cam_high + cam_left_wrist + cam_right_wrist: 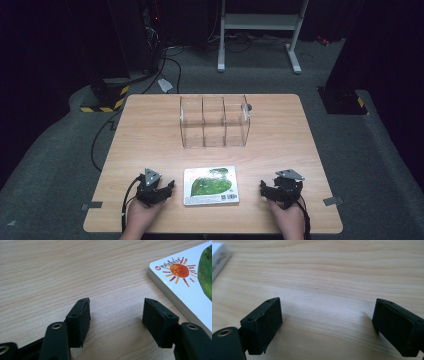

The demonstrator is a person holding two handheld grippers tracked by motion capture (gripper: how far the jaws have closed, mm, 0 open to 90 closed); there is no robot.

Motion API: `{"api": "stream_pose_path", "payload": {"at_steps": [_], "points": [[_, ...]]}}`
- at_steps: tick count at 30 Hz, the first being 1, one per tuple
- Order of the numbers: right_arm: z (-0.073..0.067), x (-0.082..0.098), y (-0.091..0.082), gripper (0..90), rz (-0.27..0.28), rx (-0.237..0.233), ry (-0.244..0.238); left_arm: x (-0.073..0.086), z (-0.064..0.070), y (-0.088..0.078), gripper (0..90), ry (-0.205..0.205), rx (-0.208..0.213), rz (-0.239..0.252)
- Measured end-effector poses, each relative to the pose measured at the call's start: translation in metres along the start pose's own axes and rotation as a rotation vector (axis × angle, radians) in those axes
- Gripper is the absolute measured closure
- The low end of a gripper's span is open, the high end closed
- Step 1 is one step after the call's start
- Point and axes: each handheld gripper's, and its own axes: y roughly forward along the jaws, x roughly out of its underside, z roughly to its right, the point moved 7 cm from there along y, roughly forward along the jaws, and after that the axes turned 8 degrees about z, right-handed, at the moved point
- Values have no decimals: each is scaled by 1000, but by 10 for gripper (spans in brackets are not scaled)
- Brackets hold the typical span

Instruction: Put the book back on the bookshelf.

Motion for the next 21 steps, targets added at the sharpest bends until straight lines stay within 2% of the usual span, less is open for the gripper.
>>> {"api": "stream_pose_path", "payload": {"at_steps": [4,12,13,14,21], "points": [[-1,0,0,87,2,-14,-11,0,0,0,357,3,-3,-1],[-2,1,-1,87,1,-24,-15,-1,-3,0,356,-23,4,5],[-2,1,-1,88,0,-26,-16,-1,-3,0,356,-27,1,6],[-1,1,-1,88,2,-29,-22,0,-2,0,356,-14,-19,2],[-1,1,-1,87,2,-28,-22,0,-2,1,321,-8,-35,-4]]}}
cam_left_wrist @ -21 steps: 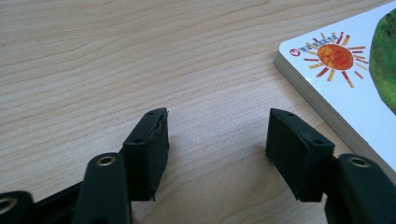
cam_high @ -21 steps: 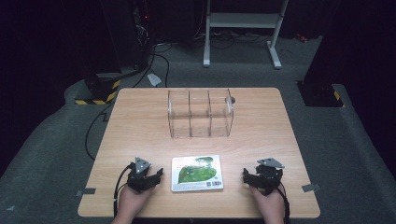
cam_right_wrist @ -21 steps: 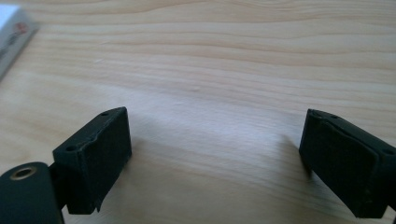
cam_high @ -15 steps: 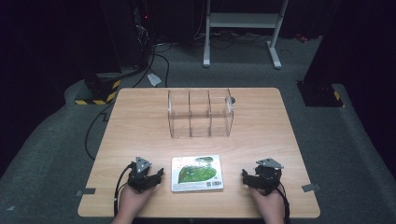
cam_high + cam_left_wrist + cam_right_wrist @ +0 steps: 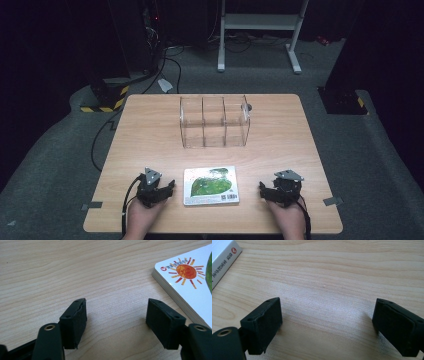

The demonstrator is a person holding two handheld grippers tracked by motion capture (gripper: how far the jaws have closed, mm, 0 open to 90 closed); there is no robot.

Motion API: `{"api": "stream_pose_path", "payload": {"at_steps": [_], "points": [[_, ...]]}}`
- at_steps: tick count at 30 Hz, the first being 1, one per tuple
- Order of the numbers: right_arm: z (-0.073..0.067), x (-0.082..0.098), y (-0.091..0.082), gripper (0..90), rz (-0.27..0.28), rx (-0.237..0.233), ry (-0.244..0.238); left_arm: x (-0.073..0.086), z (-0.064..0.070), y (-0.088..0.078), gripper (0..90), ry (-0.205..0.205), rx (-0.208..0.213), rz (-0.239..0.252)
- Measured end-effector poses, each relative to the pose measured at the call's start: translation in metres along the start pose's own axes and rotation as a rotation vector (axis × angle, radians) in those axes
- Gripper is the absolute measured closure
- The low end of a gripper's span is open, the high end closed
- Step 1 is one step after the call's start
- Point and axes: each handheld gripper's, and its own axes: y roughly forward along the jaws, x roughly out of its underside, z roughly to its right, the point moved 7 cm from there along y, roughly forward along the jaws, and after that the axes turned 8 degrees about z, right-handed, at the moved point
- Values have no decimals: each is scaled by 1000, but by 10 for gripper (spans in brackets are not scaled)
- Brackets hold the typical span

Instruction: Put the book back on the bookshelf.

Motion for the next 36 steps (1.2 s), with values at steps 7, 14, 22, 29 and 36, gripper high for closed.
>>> {"api": "stream_pose_path", "payload": {"at_steps": [7,14,22,29,36], "points": [[0,0,0,86,-1,2,4,0,1,0,304,2,6,-2],[0,0,0,86,-2,1,5,1,1,0,298,7,7,-7],[-1,0,0,89,-1,-7,1,1,2,0,288,7,10,-8],[-2,-1,-6,192,18,-47,-6,0,2,0,271,14,23,-15],[-9,-13,-18,190,75,-95,-9,-1,0,-1,260,10,28,-36]]}}
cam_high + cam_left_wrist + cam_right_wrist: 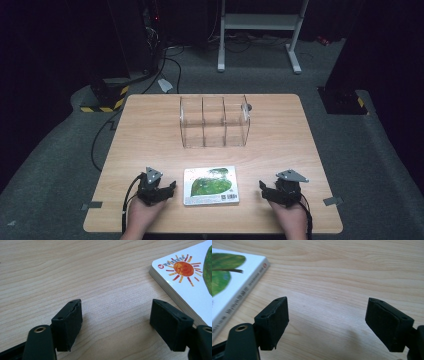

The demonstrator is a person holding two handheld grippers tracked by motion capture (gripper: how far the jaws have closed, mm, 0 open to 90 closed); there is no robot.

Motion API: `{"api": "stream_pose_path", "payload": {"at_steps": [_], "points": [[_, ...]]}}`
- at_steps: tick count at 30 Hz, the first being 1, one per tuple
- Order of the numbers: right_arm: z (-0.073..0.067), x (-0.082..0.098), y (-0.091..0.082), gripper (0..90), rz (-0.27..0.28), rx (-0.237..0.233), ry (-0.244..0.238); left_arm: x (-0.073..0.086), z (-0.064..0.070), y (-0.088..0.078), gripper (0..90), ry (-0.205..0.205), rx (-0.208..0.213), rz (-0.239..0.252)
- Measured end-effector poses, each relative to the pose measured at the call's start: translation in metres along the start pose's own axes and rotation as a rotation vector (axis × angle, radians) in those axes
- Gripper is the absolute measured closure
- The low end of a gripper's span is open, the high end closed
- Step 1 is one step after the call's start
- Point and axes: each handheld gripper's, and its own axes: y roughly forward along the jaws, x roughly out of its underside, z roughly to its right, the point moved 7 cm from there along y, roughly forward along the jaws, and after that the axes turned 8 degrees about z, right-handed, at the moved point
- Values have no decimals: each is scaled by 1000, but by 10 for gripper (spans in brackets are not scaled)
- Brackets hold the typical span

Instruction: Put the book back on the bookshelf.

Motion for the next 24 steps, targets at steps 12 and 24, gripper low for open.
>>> {"api": "stream_pose_path", "payload": {"at_steps": [12,24], "points": [[-25,-5,-4,208,21,-54,-29,-8,5,-7,305,-64,54,43],[-54,-13,-6,214,58,-131,-40,-14,22,-10,325,-109,115,57]]}}
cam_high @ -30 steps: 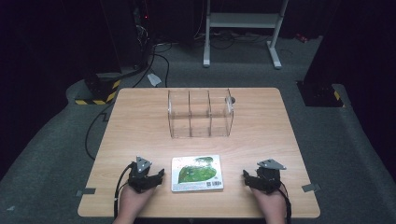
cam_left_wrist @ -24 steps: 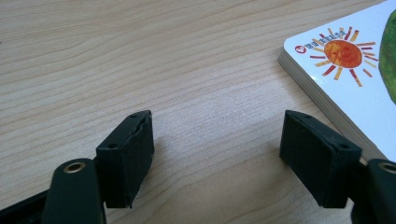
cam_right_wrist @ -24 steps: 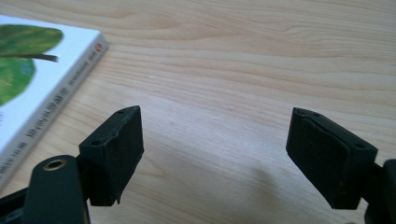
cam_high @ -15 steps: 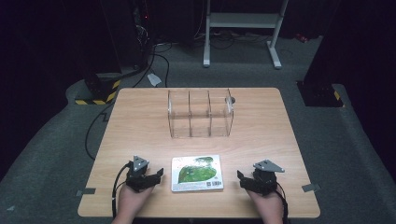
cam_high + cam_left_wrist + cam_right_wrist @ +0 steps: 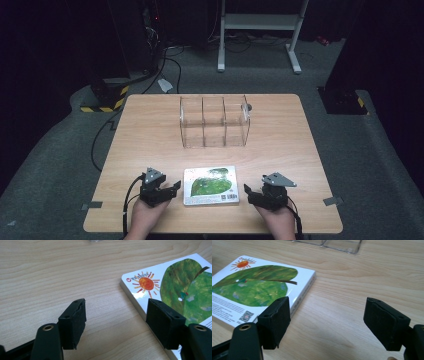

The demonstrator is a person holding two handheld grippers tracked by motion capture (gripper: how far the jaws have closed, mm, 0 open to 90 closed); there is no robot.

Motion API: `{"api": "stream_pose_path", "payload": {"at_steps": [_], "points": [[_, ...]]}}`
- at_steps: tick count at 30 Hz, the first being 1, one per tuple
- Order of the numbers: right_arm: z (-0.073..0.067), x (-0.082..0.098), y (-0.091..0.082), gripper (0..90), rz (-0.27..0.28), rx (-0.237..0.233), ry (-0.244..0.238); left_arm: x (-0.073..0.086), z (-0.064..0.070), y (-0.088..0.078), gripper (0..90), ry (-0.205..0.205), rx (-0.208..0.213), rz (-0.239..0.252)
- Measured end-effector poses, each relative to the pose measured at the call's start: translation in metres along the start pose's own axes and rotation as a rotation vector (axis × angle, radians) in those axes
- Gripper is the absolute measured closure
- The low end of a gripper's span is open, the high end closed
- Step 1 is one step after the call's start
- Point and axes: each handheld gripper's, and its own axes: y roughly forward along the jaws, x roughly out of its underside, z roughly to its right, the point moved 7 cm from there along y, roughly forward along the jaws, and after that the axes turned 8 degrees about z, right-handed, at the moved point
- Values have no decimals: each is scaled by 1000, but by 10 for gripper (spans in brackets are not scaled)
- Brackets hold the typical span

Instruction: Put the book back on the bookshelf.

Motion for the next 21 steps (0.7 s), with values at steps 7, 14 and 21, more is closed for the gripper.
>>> {"api": "stream_pose_path", "payload": {"at_steps": [7,14,21], "points": [[-17,1,5,226,-7,-55,-12,-3,16,8,323,-11,35,-14],[-29,3,10,240,-20,-87,-10,-3,25,15,320,-6,66,-25],[-42,9,15,258,-52,-106,-18,1,35,22,312,6,94,-35]]}}
